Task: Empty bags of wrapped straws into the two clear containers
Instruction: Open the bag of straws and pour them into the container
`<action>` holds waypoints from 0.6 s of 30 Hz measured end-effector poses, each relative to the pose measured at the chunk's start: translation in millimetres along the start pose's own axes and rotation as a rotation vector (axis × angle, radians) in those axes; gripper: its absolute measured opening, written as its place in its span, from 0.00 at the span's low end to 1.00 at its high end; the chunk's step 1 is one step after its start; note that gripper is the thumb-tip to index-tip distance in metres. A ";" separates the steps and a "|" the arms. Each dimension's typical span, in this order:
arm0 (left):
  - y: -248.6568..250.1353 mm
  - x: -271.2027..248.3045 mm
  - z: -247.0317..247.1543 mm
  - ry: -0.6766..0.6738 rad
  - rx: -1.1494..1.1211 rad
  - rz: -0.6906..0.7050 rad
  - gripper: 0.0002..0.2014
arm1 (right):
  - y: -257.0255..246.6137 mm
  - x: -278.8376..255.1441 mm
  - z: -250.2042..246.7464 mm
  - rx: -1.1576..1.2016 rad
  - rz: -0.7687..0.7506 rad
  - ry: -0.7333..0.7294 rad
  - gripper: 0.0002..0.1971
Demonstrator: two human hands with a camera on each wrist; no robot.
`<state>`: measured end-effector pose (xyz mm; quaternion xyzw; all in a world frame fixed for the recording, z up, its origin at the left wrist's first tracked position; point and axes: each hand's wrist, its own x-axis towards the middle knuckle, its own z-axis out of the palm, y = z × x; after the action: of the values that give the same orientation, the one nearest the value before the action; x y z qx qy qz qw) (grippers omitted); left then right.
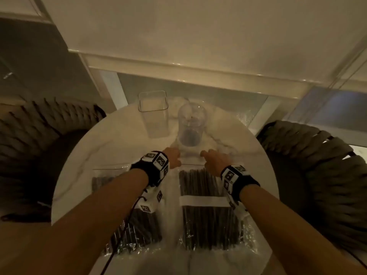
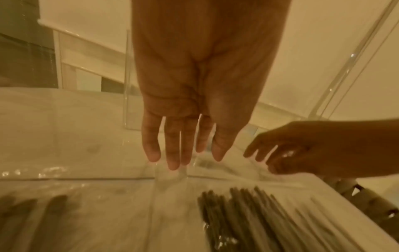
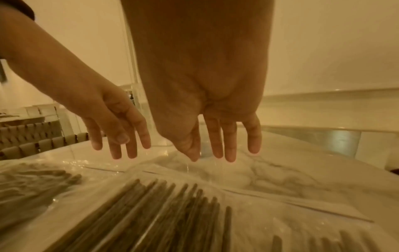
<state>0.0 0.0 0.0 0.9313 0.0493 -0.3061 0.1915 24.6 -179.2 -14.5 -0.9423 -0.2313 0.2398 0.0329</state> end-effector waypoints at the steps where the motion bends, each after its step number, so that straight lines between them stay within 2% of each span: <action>1: 2.1 1.4 4.2 -0.018 -0.010 -0.022 0.27 | -2.0 4.5 1.3 -0.029 0.031 -0.005 0.21; 4: -5.3 20.4 24.9 0.012 -0.105 -0.007 0.33 | -3.2 20.4 9.2 -0.031 0.059 -0.010 0.22; 7: -24.1 53.4 48.0 0.098 -0.248 0.004 0.42 | -4.5 31.1 15.9 0.023 0.055 -0.095 0.23; 10: -13.9 36.8 41.3 0.146 -0.330 -0.100 0.30 | -6.2 34.0 20.2 0.089 0.047 -0.099 0.25; 12: -12.7 29.7 42.3 0.141 -0.485 -0.152 0.20 | -8.6 30.1 21.6 0.123 0.029 -0.080 0.27; 15: -11.0 15.0 39.2 0.147 -0.664 -0.080 0.11 | -9.8 17.0 12.6 0.238 -0.017 -0.029 0.25; 18: -5.3 -13.7 11.9 0.185 -0.742 0.089 0.07 | -8.0 -5.8 -15.5 0.235 -0.042 0.026 0.16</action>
<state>-18.7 0.7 -2.5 0.8236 0.1334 -0.1733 0.5233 23.9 -174.0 3.1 -0.9299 -0.2207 0.2524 0.1511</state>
